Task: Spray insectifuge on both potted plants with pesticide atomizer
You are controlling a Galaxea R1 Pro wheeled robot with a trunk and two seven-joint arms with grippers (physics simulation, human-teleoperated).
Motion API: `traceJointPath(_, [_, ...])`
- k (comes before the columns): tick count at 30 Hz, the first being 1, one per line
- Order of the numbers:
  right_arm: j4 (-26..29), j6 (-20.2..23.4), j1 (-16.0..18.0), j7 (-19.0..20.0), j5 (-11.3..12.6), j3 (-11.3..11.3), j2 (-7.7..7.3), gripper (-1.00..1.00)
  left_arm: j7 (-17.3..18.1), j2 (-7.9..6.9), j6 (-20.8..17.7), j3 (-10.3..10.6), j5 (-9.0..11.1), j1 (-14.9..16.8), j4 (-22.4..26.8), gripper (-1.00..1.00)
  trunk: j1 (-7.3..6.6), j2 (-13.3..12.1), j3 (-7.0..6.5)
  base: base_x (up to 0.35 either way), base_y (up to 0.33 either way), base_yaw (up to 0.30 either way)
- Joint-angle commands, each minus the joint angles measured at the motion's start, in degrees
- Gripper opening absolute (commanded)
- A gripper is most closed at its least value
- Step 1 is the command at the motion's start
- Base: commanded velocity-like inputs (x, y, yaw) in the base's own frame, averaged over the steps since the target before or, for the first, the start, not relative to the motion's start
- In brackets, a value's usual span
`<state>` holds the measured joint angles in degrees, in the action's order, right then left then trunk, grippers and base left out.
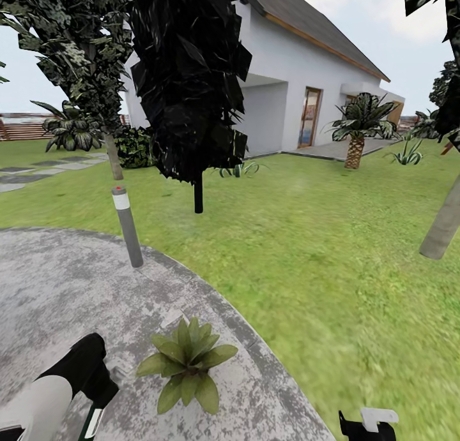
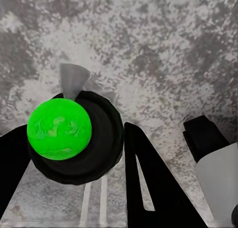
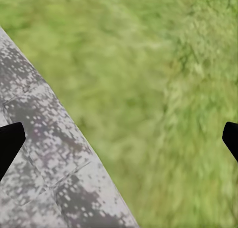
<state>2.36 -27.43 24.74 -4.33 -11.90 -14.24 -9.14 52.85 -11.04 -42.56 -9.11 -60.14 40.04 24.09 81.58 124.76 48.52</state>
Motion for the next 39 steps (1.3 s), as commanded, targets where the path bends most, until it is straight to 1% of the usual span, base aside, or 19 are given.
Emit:
traceJointPath(1, [-0.07,-0.17,0.05,-0.28,-0.65,-0.3,0.0,1.0,0.34,0.12,-0.25,-0.31,-0.29,-2.0,-0.5,-1.0,-0.01,0.03,0.05,0.0,0.0,0.0])
traceJointPath(8, [-0.07,-0.17,0.05,-0.28,-0.66,-0.32,0.08,1.0,0.33,-0.05,-0.24,-0.45,-0.2,-2.44,0.19,-1.0,-0.01,0.03,0.05,0.0,0.0,0.0])
traceJointPath(15, [-0.07,-0.17,0.05,-0.24,-0.67,-0.35,0.09,1.0,0.36,-0.21,-0.39,-0.55,-0.32,-1.56,0.38,-1.0,-0.01,0.03,0.05,0.0,0.0,0.0])
traceJointPath(20, [-0.07,-0.17,0.05,-0.26,-0.67,-0.35,0.09,1.0,0.35,-0.56,-0.41,-0.44,-0.35,-1.94,2.9,-1.0,-0.01,0.03,0.05,0.0,0.0,0.0])
traceJointPath(22, [-0.07,-0.17,0.05,-0.26,-0.67,-0.35,0.09,1.0,0.33,-1.01,-0.35,-0.36,-0.34,-2.15,3.05,-1.0,-0.01,0.03,0.05,0.0,0.0,0.0])
traceJointPath(24, [-0.07,-0.17,0.05,-0.24,-0.67,-0.33,0.09,1.0,0.33,-1.82,-0.29,-0.31,-0.33,-2.29,2.72,-1.0,-0.01,0.03,0.05,0.0,0.0,0.0])
traceJointPath(26, [-0.07,-0.17,0.05,-0.26,-0.67,-0.31,0.09,1.0,0.33,-2.09,-0.25,-0.33,-0.32,-2.41,2.32,-1.0,-0.01,0.03,0.05,0.0,0.0,0.0])
traceJointPath(33, [-0.07,-0.17,0.0,-0.25,-0.67,-0.35,0.09,1.0,0.31,-1.6,-0.47,-0.78,0.24,-2.46,2.74,-1.0,-0.01,0.03,0.05,0.0,0.0,0.0])
traceJointPath(39, [-0.07,-0.17,-0.23,-0.24,-0.66,-0.34,0.09,1.0,0.42,-1.39,-1.01,-0.99,0.31,-1.47,3.27,-1.0,-0.01,0.03,0.05,0.0,0.0,0.0])
